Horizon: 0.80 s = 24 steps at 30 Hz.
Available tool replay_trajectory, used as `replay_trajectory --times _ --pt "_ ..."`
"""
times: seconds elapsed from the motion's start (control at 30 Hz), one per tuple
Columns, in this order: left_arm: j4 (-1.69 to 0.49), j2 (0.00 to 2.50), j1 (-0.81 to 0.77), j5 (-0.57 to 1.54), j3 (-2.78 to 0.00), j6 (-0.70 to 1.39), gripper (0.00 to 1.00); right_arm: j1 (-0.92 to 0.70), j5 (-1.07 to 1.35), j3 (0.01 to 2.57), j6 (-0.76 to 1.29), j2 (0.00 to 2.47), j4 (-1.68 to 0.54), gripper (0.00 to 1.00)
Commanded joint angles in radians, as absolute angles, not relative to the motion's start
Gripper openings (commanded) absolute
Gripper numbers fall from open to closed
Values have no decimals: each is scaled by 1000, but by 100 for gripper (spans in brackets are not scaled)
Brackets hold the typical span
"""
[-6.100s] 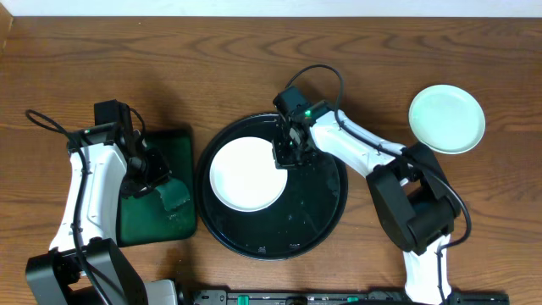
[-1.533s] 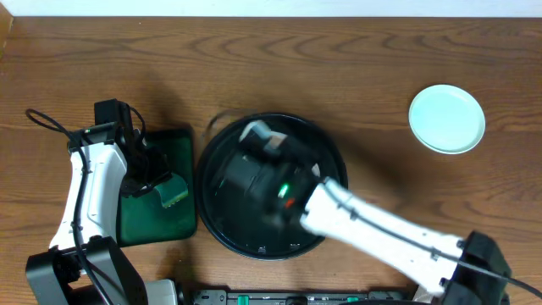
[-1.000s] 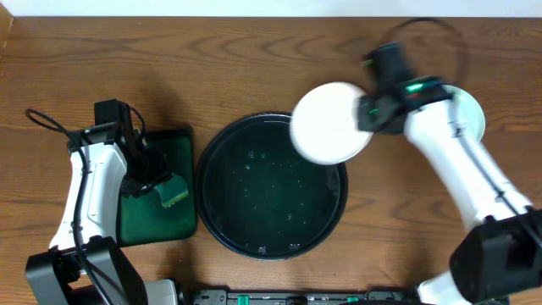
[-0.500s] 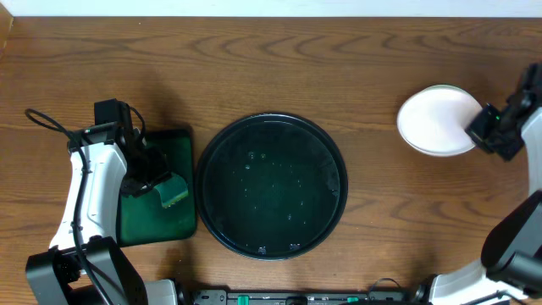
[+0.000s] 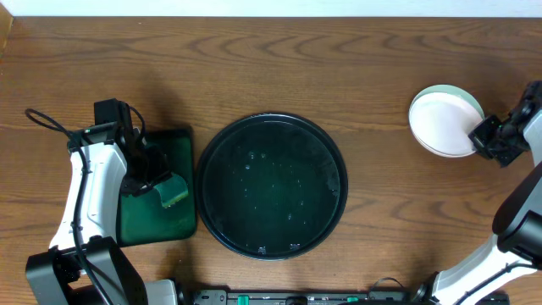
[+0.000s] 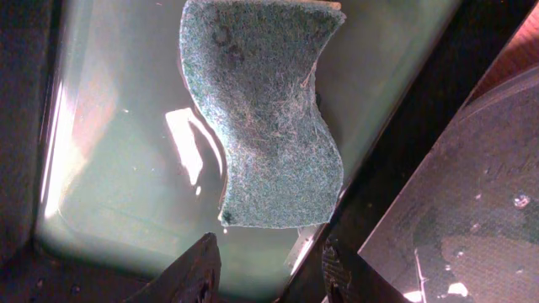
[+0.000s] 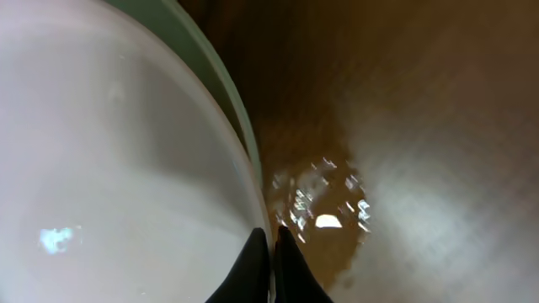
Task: Clean dirty plates on tray and stack at the side
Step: 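Carry the plate right and lower it onto the pale plate stack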
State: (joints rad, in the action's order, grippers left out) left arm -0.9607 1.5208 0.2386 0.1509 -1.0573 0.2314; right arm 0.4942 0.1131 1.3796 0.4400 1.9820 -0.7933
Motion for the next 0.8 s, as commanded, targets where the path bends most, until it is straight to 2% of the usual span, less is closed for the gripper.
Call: replay_trajectory --times 0.0,0.37,0.4,0.43,0.47,0.6,0.7,0.77 --pt "-959 1532 242 148 -1061 225 41 496 115 1379 479 2020 -774 1" --pt "-952 1532 242 148 -1061 225 41 496 123 1379 486 2027 -686 3" --pt "-950 1532 242 148 -1061 225 41 495 127 1379 486 2027 -690 26" --pt "-948 1532 242 148 -1061 225 41 495 136 1379 485 2027 -693 73" --pt "-945 1532 242 148 -1061 225 41 495 141 1379 485 2027 -698 99" --pt "-944 1532 242 149 -1061 225 42 495 177 1380 485 2026 -723 99" --pt "-939 1532 242 148 -1061 220 52 489 210 1380 485 2010 -736 99" --pt "-933 1532 242 149 -1061 201 57 477 215 1383 482 1987 -746 86"
